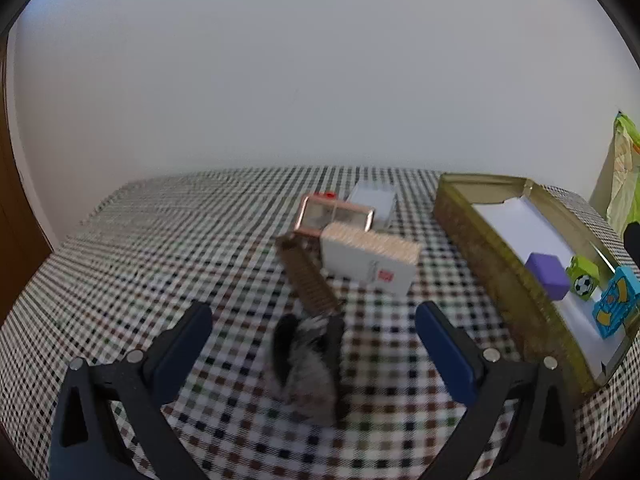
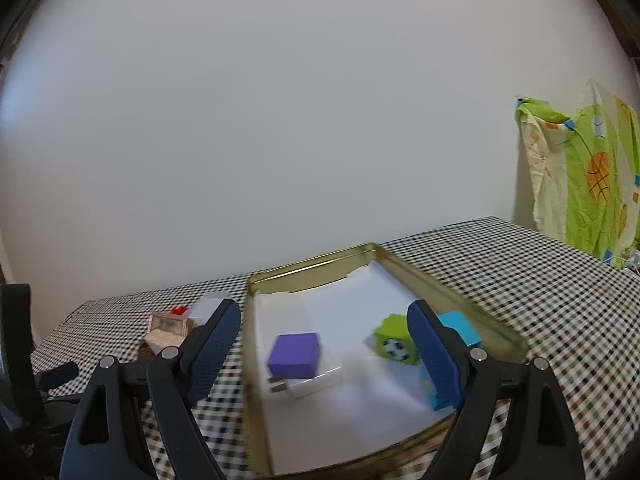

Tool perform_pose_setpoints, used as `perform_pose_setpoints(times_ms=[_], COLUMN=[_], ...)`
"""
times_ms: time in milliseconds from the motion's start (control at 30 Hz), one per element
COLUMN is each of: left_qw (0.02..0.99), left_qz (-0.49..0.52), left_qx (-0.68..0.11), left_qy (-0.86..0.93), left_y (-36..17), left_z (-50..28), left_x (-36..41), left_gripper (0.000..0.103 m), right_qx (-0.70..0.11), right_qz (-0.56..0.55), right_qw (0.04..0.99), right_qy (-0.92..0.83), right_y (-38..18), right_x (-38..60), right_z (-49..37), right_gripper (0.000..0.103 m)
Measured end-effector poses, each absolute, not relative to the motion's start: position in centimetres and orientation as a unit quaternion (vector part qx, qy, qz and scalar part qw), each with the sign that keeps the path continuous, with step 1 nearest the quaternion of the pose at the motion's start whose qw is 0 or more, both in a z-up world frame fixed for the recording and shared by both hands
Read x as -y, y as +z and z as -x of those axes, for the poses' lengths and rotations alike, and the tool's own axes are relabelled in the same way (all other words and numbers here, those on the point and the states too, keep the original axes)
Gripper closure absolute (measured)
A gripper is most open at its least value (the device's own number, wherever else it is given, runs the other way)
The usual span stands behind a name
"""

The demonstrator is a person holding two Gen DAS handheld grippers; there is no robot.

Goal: Organize rigid objects
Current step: 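Move both grippers back toward the remaining objects, then grasp the grey cloth pouch with the left gripper while the right grasps the pink-white box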

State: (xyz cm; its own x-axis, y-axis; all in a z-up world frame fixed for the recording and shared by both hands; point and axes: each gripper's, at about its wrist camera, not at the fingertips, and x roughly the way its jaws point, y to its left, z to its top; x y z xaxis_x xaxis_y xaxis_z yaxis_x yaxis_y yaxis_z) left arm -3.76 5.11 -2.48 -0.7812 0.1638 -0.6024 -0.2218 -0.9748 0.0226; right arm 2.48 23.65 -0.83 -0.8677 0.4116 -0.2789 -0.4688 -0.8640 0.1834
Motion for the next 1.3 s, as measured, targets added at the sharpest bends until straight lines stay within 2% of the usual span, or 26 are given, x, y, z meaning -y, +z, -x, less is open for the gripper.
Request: perform_pose_setpoints(times_ms=[333,567,600,733,800,867,933,1100,1167,1300], left_qw=[0.107,0.123,0.125,0.13,0.133,0.137,0.137,0.15,0.143,0.106], left_qz=[0.355,0.37,0.374,0.412,0.427,0.431,0.429,0.427,0.416,0.384], left_qx=[-0.028,-0.058,-0.065,-0.074,-0.067,-0.053,-0.051,-0.038,-0.023,-0.022], left_qy=[0.929,0.919,0.917,0.899,0.892,0.89,0.891,0.891,0.898,0.917], left_y=[-3.7,-4.2,-4.3,-5.3,-5.6,-5.6,-5.5,-5.5,-5.2,-4.3], left_z=[4.4,4.7,4.8,6.0,6.4,6.6,6.5,6.9,7.4,8.6], left_x=[-0.2,-2.1,-2.5,-3.4,-3.3,-2.9,-2.7,-1.5,-0.6,0.7], left_gripper=[0.001,0.001,0.004,0.033,0.041,0.044,0.055,0.056,0.06,0.06], right_qx=[-0.133,-0.135,-0.136,-0.146,-0.143,-0.141,-0.143,-0.145,-0.14,-0.117], right_qz=[0.14,0.143,0.144,0.149,0.152,0.158,0.166,0.213,0.239,0.266], right_qw=[0.199,0.187,0.187,0.187,0.183,0.177,0.17,0.14,0.119,0.085], right_qy=[0.961,0.963,0.962,0.96,0.961,0.961,0.961,0.956,0.954,0.953], right_y=[-1.1,-1.2,-1.2,-1.4,-1.3,-1.4,-1.4,-2.1,-2.5,-2.8], right_x=[-20.5,-19.0,-18.9,-18.8,-18.7,-18.5,-18.4,-18.5,-18.2,-17.4], right_z=[-0.5,0.3,0.3,0.5,0.8,1.3,1.7,4.3,5.6,7.4], right_gripper=[0.016,0.016,0.016,0.016,0.016,0.016,0.016,0.016,0.016,0.016])
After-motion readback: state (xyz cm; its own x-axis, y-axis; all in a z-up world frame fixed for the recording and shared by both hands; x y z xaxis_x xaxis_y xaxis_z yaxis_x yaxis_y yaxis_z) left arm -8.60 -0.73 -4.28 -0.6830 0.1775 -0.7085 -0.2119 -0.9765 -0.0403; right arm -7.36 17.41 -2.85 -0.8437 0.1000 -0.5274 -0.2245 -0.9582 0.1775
